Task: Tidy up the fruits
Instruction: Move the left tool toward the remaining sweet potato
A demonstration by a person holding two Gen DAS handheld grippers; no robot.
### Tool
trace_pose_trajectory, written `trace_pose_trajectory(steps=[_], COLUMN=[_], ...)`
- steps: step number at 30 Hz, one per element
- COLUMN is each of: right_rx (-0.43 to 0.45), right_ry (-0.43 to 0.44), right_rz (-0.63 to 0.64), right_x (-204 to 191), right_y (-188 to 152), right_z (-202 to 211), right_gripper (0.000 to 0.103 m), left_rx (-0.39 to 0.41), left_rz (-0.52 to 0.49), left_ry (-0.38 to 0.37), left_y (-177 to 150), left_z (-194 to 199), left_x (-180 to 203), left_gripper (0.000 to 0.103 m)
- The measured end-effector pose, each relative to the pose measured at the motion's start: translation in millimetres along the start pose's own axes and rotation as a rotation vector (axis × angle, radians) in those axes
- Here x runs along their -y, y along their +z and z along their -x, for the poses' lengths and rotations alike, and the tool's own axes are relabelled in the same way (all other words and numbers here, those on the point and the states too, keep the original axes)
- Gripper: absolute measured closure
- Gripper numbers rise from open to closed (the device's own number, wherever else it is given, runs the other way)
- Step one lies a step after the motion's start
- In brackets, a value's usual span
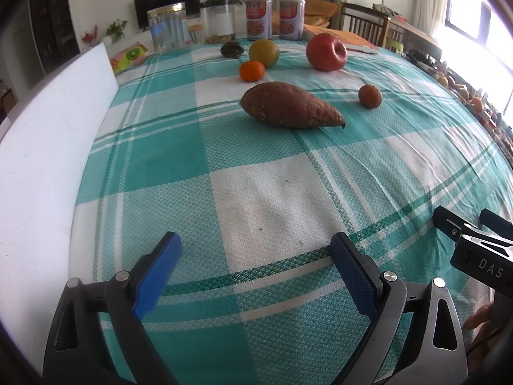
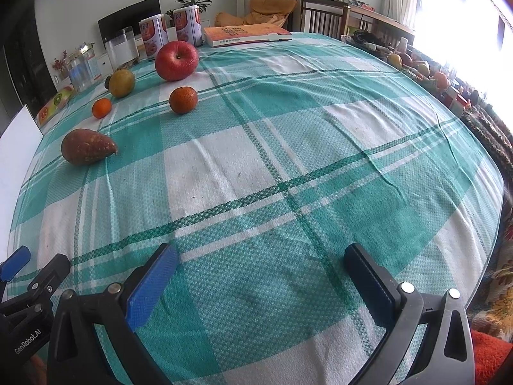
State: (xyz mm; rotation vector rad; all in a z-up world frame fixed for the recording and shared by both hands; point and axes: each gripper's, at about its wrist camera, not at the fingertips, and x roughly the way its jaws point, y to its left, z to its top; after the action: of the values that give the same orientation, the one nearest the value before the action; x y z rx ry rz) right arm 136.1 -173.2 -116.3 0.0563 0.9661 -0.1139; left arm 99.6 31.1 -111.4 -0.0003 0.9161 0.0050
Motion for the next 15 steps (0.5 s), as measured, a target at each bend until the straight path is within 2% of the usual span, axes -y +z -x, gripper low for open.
trace_pose_trajectory(steps=[11,12,15], right_rx=[-0.031,-0.030,0.010], right_ry=[0.010,0.025,0.153], right_rz=[0.003,-0.013,-0.132], right_x=[1.0,3.5,24.6], right_y=[1.1,0.9,-0.8], right_z=[0.9,2.9,14.5], right_gripper=[0.000,0.000,0.000], left_rx=[0.000,0.000,0.000], left_rz=[0.000,0.000,0.002], left_ry=[0.000,0.000,-0.005], left_y=[-0.5,-0.5,-0.6], left_z=[0.1,0.0,-0.1], left_x=[-0.1,-0.1,-0.1], left_gripper=[0.008,0.008,0.008])
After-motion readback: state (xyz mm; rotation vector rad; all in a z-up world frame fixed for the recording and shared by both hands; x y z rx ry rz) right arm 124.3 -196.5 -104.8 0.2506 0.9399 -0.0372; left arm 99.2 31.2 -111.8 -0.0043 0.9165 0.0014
